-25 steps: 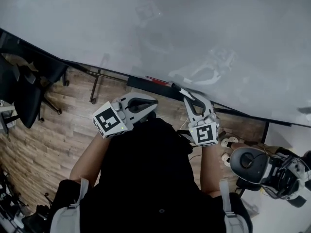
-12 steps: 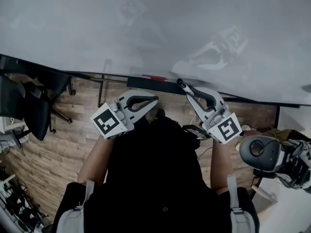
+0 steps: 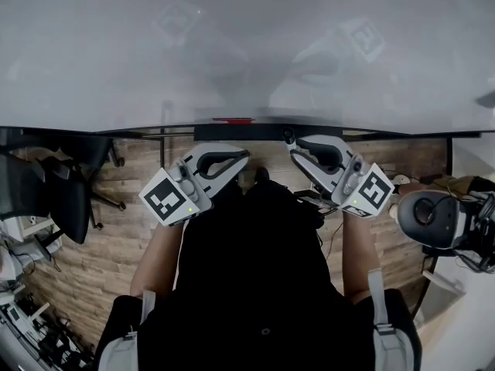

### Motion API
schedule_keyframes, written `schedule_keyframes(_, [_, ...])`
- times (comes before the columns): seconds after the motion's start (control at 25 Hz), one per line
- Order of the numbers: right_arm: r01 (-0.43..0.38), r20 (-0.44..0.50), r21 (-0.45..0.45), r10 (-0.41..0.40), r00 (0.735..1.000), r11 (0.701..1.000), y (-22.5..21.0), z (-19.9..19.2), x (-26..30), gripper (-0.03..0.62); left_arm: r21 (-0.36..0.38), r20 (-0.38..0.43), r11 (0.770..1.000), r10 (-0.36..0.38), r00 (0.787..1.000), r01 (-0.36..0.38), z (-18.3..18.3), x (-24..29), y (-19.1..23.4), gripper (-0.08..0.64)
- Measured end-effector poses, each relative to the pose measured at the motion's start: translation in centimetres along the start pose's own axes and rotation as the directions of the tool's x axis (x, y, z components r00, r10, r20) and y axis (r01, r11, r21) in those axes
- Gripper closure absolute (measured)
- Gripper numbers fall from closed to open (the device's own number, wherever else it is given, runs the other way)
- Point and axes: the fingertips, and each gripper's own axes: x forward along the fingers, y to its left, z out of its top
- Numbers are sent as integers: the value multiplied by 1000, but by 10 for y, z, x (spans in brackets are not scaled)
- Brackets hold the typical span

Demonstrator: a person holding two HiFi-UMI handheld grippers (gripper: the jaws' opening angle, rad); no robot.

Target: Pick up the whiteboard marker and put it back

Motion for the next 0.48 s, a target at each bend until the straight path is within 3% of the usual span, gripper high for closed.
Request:
schedule_keyframes(0.28, [-130,148,128,111,983,983,13,15,-4,518,3,12,999,-34,999,34,7,3,-3,549])
schedule_keyframes(0.48, [-189,233,197,141,962,962,13,15,-12,518,5,12,999,-47,999,47,10,1,-3,549])
